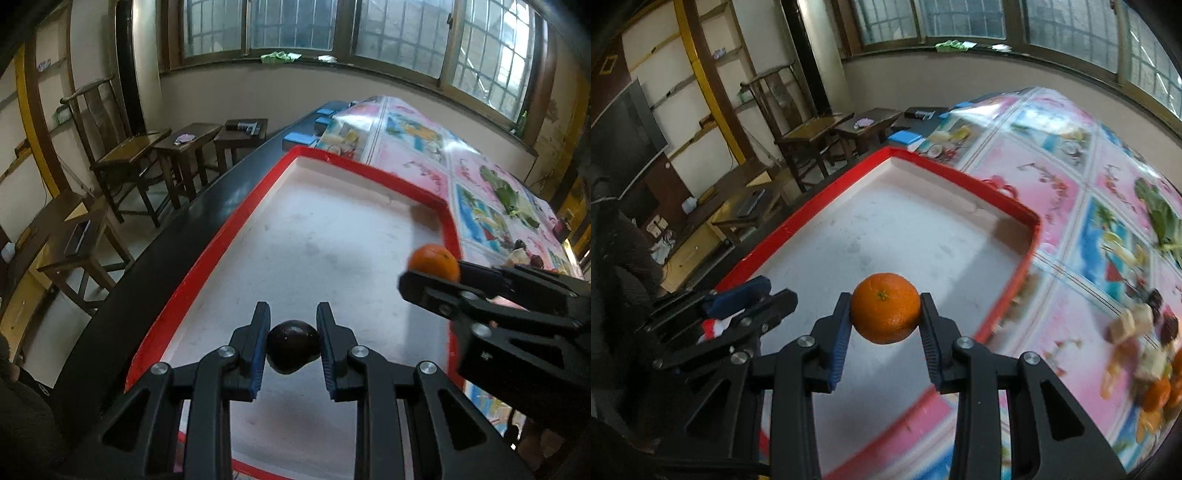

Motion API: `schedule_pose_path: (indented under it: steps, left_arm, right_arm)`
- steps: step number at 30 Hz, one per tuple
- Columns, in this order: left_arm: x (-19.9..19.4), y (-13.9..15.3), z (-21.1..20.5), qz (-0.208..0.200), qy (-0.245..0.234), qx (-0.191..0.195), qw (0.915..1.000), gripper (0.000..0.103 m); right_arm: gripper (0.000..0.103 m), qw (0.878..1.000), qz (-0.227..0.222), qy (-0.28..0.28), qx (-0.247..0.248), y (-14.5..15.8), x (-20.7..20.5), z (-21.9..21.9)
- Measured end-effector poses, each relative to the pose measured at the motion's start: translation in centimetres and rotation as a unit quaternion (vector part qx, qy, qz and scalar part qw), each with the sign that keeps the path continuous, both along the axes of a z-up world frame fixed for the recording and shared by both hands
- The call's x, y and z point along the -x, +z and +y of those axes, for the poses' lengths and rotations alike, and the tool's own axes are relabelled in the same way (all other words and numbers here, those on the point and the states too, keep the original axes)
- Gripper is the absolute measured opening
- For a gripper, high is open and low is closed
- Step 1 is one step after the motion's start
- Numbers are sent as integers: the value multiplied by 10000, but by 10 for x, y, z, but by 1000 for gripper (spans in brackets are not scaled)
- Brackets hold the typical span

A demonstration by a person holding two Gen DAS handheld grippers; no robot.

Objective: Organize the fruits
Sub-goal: 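Carry the plum with the left tool while the right tool carries the orange over the tray, then open the left tool dropping the plum while the right tool releases the orange into the tray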

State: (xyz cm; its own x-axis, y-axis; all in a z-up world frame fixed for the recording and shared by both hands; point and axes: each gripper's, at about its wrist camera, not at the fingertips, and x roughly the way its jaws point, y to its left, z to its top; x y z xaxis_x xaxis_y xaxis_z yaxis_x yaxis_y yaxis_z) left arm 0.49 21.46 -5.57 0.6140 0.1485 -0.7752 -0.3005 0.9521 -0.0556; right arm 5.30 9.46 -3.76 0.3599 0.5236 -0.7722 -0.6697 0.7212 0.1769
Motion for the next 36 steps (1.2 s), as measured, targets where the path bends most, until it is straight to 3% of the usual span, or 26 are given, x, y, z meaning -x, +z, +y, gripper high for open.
schedule_pose_path:
  steps: [15,18,19,20,28,36]
  left_arm:
    - [-6,-20,6,317,19,10,9995,28]
    - [-5,-19,8,336,78,11,9994,30]
    - [-5,-18,8,340,82,26,9994,35]
    - [-4,-15,7,294,88,27,9995,38]
    - [10,20,-13,-155,166,-408,9989,62]
    - [18,42,-37,-400,112,-580,9975,63]
  right_arm:
    - [39,9990,120,104,414,-28,-10,26]
    - [45,9993,82,96,362,-25,-10,23]
    - [52,9994,37,71,333,-22,-10,21]
    - [58,9996,-34,39,293,-16,-9,18]
    - [62,9989,-360,-258,-178,25,-1,-25]
    - [62,9956,-381,-793,-326,33,13,-91]
